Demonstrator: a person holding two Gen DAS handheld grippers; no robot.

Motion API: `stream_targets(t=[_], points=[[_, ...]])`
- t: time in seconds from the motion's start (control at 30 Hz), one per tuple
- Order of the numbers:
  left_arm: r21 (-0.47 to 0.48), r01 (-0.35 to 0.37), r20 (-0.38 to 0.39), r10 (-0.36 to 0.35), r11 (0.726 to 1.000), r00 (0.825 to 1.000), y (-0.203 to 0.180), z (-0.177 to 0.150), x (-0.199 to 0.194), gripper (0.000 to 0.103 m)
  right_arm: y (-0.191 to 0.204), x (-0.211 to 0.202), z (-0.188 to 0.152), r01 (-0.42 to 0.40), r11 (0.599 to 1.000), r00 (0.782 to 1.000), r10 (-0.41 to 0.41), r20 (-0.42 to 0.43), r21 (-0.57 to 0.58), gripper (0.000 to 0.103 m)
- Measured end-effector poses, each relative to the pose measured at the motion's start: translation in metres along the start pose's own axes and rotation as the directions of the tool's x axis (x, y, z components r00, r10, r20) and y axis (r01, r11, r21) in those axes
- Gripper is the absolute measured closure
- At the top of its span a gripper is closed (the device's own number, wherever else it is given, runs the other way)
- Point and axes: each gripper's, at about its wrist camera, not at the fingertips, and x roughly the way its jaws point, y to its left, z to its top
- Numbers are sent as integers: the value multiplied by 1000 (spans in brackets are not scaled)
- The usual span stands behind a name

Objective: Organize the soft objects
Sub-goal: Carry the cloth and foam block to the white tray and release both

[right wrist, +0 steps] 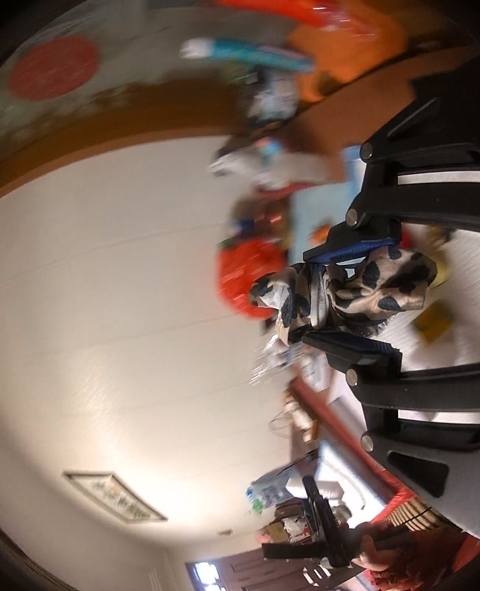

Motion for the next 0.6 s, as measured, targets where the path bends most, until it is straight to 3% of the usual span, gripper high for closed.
stream_targets(t=[0.1, 0.23, 0.6], points=[[7, -22, 50, 22, 1000, 998, 12, 11, -7, 37, 26, 2, 21, -46, 999, 997, 48, 62, -29, 67], [-1, -38, 40, 38, 999, 999, 30, 7, -4, 37, 61, 16, 35, -100, 993, 987, 107, 119, -59, 67], [-10, -71, -38, 71, 997, 997, 69, -20, 14, 37, 124, 76, 17, -228, 972, 971, 231, 58, -47, 67]])
